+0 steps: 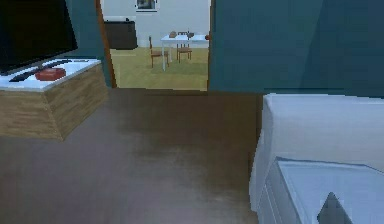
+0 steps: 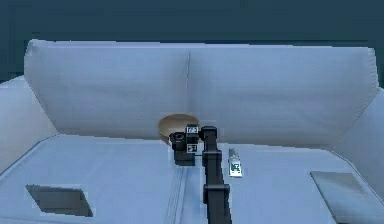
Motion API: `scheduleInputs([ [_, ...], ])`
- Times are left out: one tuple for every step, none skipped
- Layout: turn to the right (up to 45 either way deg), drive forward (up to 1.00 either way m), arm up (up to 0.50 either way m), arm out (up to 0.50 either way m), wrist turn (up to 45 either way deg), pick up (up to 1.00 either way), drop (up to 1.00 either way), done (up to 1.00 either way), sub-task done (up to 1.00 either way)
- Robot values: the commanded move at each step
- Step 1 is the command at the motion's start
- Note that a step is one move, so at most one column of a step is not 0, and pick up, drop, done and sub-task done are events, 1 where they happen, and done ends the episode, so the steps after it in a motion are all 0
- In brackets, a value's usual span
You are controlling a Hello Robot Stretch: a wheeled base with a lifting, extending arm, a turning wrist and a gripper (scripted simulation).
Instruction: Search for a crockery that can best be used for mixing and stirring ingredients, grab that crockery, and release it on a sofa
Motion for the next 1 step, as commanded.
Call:
scheduleInputs([
  [0.0, 0.00, 0.00, 0.00, 0.0, 0.00, 1.00, 0.00, 0.00],
])
